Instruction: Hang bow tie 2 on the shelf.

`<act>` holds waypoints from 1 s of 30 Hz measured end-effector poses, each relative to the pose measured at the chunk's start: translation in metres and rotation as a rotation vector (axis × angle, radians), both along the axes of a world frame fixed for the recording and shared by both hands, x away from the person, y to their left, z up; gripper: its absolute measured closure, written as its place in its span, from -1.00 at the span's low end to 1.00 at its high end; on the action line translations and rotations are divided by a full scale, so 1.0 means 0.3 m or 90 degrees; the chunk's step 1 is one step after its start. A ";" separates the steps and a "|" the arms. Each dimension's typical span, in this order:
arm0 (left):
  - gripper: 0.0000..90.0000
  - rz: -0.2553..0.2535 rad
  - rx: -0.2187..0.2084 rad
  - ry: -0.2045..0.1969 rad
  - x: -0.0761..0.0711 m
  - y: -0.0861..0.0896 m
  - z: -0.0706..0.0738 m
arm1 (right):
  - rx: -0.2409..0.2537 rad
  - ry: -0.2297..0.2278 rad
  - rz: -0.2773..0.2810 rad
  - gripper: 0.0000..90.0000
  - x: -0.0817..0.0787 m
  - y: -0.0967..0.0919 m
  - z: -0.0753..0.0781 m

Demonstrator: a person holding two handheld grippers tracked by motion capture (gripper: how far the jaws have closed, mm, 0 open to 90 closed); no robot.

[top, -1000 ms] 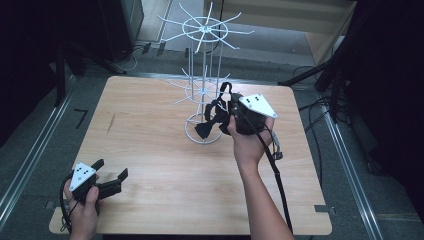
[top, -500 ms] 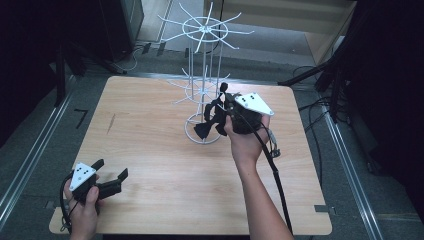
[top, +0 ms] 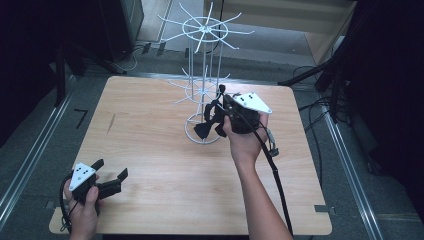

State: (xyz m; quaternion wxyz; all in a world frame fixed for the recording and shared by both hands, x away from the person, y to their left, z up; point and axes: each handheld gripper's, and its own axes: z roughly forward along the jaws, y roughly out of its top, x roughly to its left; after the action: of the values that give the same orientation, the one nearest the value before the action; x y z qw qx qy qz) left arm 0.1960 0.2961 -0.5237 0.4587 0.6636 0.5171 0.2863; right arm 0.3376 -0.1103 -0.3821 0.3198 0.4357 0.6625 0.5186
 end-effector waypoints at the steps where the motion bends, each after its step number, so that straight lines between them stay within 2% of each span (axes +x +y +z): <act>1: -0.82 0.000 0.000 0.000 0.000 0.000 0.000 | 0.003 0.003 0.000 0.95 0.001 -0.001 -0.002; 10: -0.82 0.000 0.000 0.000 0.000 0.000 0.000 | 0.016 0.008 -0.003 0.84 0.003 -0.019 -0.010; 20: -0.82 0.000 0.000 -0.001 0.000 0.000 0.000 | 0.034 0.009 -0.035 0.44 -0.004 -0.045 -0.014; 30: -0.82 -0.003 0.001 -0.001 -0.001 0.000 0.000 | 0.047 0.010 -0.056 0.15 -0.015 -0.099 -0.029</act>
State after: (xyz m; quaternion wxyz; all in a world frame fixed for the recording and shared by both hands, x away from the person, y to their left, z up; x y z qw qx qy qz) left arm 0.1959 0.2960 -0.5237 0.4589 0.6650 0.5150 0.2861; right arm 0.3332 -0.1399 -0.3908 0.3208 0.4798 0.6254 0.5251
